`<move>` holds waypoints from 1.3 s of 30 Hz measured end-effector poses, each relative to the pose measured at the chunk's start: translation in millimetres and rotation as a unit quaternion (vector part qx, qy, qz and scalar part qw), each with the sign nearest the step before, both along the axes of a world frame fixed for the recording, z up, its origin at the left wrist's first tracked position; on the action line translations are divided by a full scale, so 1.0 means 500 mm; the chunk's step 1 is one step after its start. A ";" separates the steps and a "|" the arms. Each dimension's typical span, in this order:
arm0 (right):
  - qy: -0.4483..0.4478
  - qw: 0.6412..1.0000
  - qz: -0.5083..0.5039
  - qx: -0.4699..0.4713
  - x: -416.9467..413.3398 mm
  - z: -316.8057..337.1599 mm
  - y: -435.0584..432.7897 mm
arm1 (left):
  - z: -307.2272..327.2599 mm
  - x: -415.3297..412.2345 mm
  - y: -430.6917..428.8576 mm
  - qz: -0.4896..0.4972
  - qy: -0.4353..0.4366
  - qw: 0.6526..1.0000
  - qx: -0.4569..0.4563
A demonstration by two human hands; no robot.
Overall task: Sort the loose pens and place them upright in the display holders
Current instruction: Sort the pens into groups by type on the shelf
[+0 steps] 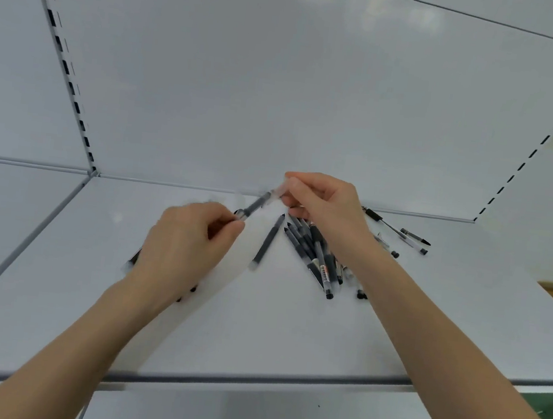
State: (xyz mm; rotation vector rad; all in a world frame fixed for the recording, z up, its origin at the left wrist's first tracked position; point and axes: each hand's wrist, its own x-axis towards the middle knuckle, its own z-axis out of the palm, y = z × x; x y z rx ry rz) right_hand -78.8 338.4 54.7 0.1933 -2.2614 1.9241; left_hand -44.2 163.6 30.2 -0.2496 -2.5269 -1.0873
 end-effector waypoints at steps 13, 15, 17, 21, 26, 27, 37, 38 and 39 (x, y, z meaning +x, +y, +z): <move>-0.012 0.966 -0.085 0.244 -0.085 -0.043 0.078 | -0.029 -0.030 -0.006 0.085 0.022 0.972 -0.219; -0.009 0.966 -0.078 0.248 -0.098 -0.040 0.074 | -0.025 -0.026 0.033 0.036 -0.022 0.973 -0.228; -0.002 0.963 -0.070 0.259 -0.112 -0.039 0.065 | -0.028 -0.028 0.070 -0.007 -0.065 0.955 -0.291; 0.014 0.954 -0.022 0.299 -0.137 -0.032 0.032 | -0.031 -0.033 0.083 -0.018 -0.081 0.935 -0.344; 0.018 0.929 0.044 0.366 -0.179 -0.031 -0.036 | -0.029 -0.011 0.034 0.010 -0.091 0.928 -0.360; 0.006 0.921 0.056 0.386 -0.189 -0.034 -0.050 | -0.028 -0.005 0.024 0.014 -0.096 0.929 -0.357; -0.090 0.889 0.080 0.443 -0.213 -0.035 -0.100 | -0.014 0.021 -0.016 0.036 -0.101 0.959 -0.262; -0.088 0.912 0.068 0.395 -0.212 -0.031 -0.087 | -0.015 0.021 -0.019 0.032 -0.096 0.965 -0.241; -0.088 0.938 0.054 0.331 -0.207 -0.024 -0.071 | -0.016 0.021 -0.023 0.026 -0.093 0.973 -0.211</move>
